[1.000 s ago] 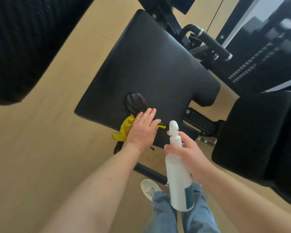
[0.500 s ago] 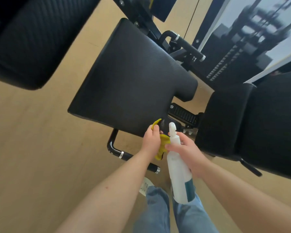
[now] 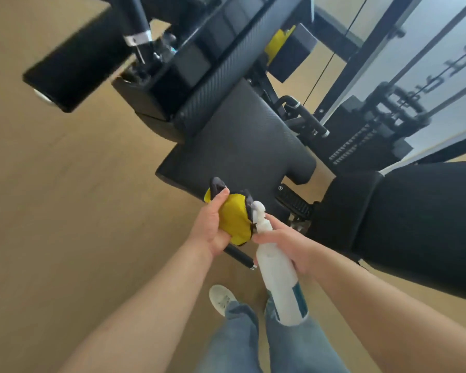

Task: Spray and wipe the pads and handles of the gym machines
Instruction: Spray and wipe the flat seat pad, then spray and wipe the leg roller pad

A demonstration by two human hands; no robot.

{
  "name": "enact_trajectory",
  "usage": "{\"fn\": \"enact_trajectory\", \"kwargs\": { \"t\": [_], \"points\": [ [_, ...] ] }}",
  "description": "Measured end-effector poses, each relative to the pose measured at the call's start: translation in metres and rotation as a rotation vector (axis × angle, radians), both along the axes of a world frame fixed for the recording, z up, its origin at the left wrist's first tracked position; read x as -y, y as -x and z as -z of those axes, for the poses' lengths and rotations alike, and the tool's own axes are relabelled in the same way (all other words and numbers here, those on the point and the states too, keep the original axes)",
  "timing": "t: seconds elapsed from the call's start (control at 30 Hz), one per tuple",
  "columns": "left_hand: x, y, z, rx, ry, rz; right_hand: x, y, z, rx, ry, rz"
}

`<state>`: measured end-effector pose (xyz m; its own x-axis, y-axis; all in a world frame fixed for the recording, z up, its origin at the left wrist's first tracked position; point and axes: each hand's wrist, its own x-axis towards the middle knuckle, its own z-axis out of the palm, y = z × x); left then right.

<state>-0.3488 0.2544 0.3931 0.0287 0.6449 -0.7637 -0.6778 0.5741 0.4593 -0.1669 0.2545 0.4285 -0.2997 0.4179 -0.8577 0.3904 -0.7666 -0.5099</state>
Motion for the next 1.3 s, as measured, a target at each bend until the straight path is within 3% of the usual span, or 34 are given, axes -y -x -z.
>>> {"fn": "enact_trajectory", "kwargs": {
  "t": [0.13, 0.4, 0.5, 0.63, 0.83, 1.03, 1.3],
  "points": [
    [0.02, 0.047, -0.032, 0.067, 0.003, -0.164, 0.007, 0.039, -0.021, -0.02, 0.047, -0.144],
    [0.073, 0.125, -0.056, -0.034, 0.168, -0.296, -0.009, 0.162, -0.052, -0.099, 0.004, -0.324],
    [0.083, 0.153, -0.059, -0.267, 0.207, -0.347, -0.017, 0.21, -0.06, -0.117, -0.016, -0.427],
    [0.08, 0.199, -0.077, -0.532, 0.325, -0.241, -0.027, 0.266, -0.064, -0.14, -0.02, -0.559],
    [0.075, 0.278, -0.083, -0.289, 0.441, -0.356, -0.05, 0.349, -0.06, -0.145, -0.008, -0.685],
    [0.072, 0.339, -0.107, -0.206, 0.392, -0.714, -0.074, 0.441, -0.07, -0.164, -0.018, -0.817],
    [0.06, 0.407, -0.104, -0.144, 0.382, -0.82, -0.104, 0.521, -0.071, -0.187, 0.013, -0.913]
  ]
}}
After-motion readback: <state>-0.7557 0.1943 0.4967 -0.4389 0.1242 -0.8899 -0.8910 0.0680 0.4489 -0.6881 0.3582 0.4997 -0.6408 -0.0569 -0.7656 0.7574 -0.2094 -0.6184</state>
